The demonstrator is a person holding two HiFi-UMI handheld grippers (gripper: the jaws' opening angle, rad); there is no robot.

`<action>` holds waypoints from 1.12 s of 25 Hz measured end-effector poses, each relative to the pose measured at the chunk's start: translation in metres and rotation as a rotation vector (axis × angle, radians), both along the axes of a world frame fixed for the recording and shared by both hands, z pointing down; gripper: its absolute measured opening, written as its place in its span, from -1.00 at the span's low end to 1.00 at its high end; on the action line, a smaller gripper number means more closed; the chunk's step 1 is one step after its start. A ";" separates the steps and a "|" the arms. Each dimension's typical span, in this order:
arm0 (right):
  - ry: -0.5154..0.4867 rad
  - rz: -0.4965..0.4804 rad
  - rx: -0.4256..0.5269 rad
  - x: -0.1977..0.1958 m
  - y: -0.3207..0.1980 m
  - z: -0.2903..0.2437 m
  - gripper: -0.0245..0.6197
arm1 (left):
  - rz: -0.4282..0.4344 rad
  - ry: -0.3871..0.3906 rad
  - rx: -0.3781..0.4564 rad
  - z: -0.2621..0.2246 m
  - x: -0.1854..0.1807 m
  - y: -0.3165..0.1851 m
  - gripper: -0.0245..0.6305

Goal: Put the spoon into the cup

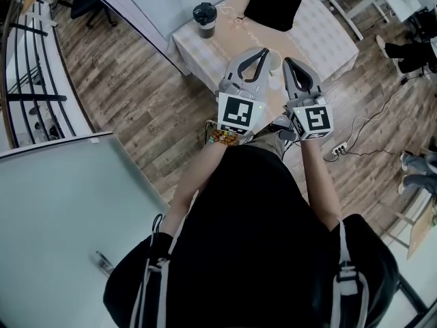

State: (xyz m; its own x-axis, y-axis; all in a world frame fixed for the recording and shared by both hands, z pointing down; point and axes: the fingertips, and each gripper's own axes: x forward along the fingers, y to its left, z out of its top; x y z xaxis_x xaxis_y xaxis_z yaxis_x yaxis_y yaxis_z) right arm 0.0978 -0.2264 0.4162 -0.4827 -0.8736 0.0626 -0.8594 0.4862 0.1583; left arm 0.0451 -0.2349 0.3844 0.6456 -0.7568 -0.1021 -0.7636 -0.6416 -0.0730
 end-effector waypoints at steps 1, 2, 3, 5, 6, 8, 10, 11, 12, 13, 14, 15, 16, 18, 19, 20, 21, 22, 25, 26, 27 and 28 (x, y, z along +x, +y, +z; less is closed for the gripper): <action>-0.001 -0.003 -0.002 0.000 0.000 0.001 -0.90 | -0.002 -0.001 -0.002 0.001 -0.001 0.000 -0.87; -0.002 -0.004 -0.005 0.000 0.000 0.002 -0.90 | -0.005 -0.001 -0.004 0.002 -0.001 0.000 -0.87; -0.003 -0.004 -0.008 0.000 0.000 0.003 -0.90 | -0.007 -0.001 -0.006 0.003 -0.002 0.000 -0.87; -0.003 -0.003 -0.012 0.001 0.000 0.005 -0.90 | -0.012 -0.001 -0.009 0.004 -0.003 0.000 -0.87; -0.003 -0.003 -0.013 0.001 0.001 0.005 -0.90 | -0.013 -0.001 -0.009 0.004 -0.004 0.001 -0.87; -0.002 -0.003 -0.016 0.001 0.002 0.006 -0.90 | -0.015 -0.004 -0.010 0.005 -0.004 0.002 -0.87; -0.002 -0.003 -0.019 0.001 0.003 0.007 -0.90 | -0.016 -0.005 -0.013 0.005 -0.004 0.003 -0.87; -0.002 -0.004 -0.021 0.001 0.003 0.007 -0.90 | -0.016 -0.004 -0.015 0.006 -0.004 0.003 -0.87; -0.002 -0.005 -0.022 0.001 0.002 0.008 -0.90 | -0.016 -0.003 -0.017 0.006 -0.004 0.002 -0.87; -0.003 -0.007 -0.024 0.001 0.002 0.008 -0.90 | -0.017 -0.001 -0.018 0.005 -0.005 0.002 -0.87; -0.003 -0.008 -0.026 0.001 0.002 0.009 -0.90 | -0.017 -0.001 -0.019 0.005 -0.005 0.002 -0.87; -0.003 -0.009 -0.029 0.002 0.002 0.010 -0.90 | -0.018 -0.001 -0.018 0.005 -0.005 0.002 -0.87; -0.002 -0.007 -0.032 0.003 0.002 0.011 -0.90 | -0.018 -0.002 -0.018 0.005 -0.005 0.002 -0.87; 0.000 0.001 -0.038 0.005 0.000 0.014 -0.90 | -0.020 -0.004 -0.019 0.007 -0.005 0.002 -0.87; -0.001 0.006 -0.041 0.006 -0.001 0.015 -0.90 | -0.021 -0.005 -0.019 0.007 -0.005 0.002 -0.87; -0.002 0.011 -0.045 0.007 -0.002 0.016 -0.90 | -0.022 -0.005 -0.021 0.008 -0.006 0.001 -0.87; -0.004 0.014 -0.049 0.008 -0.002 0.017 -0.90 | -0.022 -0.002 -0.025 0.008 -0.006 0.001 -0.87; -0.005 0.018 -0.053 0.010 -0.003 0.018 -0.90 | -0.022 0.003 -0.029 0.008 -0.006 0.001 -0.87; 0.001 0.028 -0.071 0.015 -0.005 0.026 -0.90 | -0.021 0.013 -0.035 0.008 -0.006 0.000 -0.87; 0.007 0.031 -0.080 0.017 -0.006 0.029 -0.90 | -0.019 0.013 -0.034 0.008 -0.006 0.000 -0.87; 0.014 0.034 -0.089 0.018 -0.007 0.033 -0.90 | -0.017 0.013 -0.034 0.008 -0.006 0.000 -0.87; 0.021 0.036 -0.098 0.019 -0.008 0.036 -0.90 | -0.015 0.013 -0.034 0.008 -0.005 0.000 -0.87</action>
